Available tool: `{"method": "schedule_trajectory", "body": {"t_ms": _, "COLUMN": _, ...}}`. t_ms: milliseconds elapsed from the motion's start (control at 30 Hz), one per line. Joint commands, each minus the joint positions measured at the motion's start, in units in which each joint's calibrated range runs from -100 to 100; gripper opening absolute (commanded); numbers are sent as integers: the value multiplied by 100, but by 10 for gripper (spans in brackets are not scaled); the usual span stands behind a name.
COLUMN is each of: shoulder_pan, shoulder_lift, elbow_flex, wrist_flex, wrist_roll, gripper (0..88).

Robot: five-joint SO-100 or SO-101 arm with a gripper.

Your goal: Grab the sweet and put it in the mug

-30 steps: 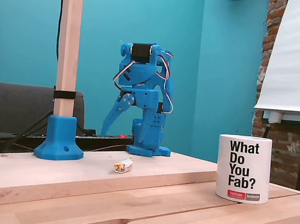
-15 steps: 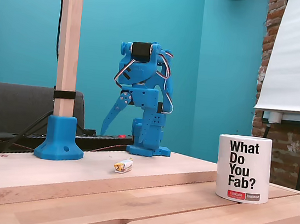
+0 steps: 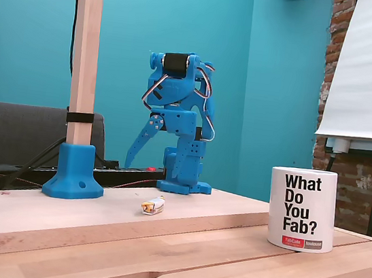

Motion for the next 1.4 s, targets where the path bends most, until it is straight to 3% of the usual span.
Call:
{"method": "schedule_trajectory", "body": {"t_ms": 0, "shoulder_pan": -53, "shoulder_lift": 64, "elbow_flex": -249, "wrist_flex": -28, "wrist_roll": -10, "gripper": 374}}
{"method": "schedule_trajectory", "body": {"t_ms": 1367, "shoulder_pan": 19, "shoulder_lift": 546, "elbow_flex": -900, "wrist_flex": -28, "wrist_roll": -39, "gripper": 374}}
